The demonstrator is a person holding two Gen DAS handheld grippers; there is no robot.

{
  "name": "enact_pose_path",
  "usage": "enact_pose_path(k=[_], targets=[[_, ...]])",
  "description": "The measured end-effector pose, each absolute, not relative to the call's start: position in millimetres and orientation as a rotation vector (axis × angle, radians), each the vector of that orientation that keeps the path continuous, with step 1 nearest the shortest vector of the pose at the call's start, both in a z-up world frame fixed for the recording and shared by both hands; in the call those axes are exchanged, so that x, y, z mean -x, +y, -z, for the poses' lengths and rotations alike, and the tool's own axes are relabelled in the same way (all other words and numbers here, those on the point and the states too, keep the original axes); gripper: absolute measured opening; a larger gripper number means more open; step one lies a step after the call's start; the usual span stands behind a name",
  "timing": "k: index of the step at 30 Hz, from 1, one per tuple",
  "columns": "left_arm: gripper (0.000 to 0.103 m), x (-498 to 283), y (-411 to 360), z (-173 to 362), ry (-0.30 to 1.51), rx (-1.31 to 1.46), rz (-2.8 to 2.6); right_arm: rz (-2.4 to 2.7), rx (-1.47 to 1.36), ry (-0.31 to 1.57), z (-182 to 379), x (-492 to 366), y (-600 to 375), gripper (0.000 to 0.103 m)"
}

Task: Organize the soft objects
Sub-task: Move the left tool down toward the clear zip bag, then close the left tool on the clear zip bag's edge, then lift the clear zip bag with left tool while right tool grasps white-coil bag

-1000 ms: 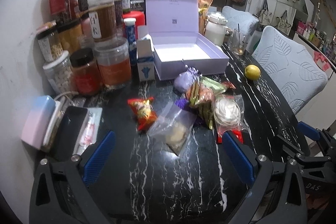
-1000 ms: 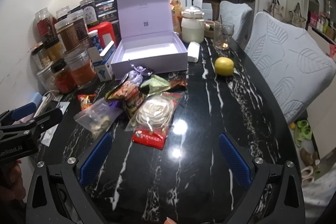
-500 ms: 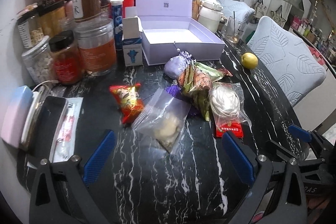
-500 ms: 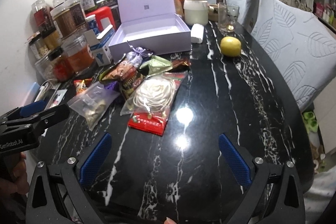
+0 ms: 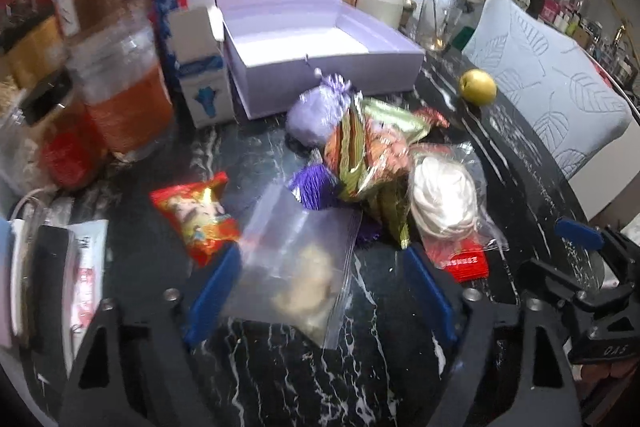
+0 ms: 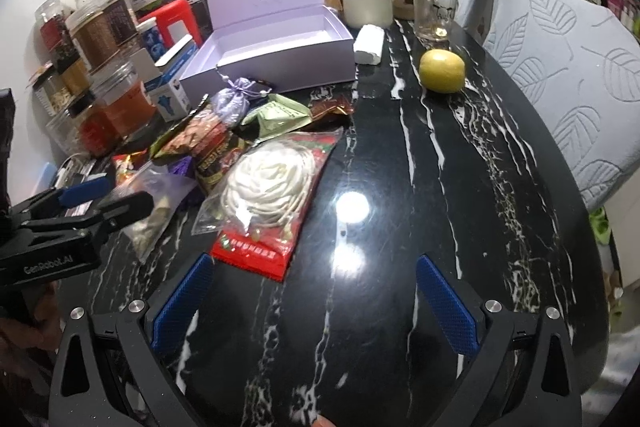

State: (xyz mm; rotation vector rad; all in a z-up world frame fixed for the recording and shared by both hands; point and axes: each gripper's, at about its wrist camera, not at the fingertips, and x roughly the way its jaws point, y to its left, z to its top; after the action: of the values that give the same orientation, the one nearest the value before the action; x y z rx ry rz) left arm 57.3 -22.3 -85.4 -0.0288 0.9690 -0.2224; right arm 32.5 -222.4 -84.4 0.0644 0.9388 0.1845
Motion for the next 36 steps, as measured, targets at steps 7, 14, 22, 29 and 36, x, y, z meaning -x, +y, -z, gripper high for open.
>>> enact_pose_path(k=[7, 14, 22, 29, 36], targets=[[0.08, -70, -24, 109, 1.057, 0.046, 0.265, -0.176, -0.076, 0.958, 90, -44, -227, 0.103], [0.065, -69, -35, 112, 1.01, -0.062, 0.215, -0.168, -0.088, 0.976, 95, -49, -230, 0.103], [0.046, -64, -28, 107, 1.041, 0.027, 0.284, -0.169, -0.095, 0.973, 93, -46, -228, 0.103], [0.046, -39, -11, 83, 0.986, 0.076, 0.272, -0.195, -0.095, 0.965, 88, -42, -216, 0.103], [0.046, -23, 21, 70, 0.948, 0.106, 0.16, -0.298, -0.071, 0.955, 83, -39, -184, 0.103]])
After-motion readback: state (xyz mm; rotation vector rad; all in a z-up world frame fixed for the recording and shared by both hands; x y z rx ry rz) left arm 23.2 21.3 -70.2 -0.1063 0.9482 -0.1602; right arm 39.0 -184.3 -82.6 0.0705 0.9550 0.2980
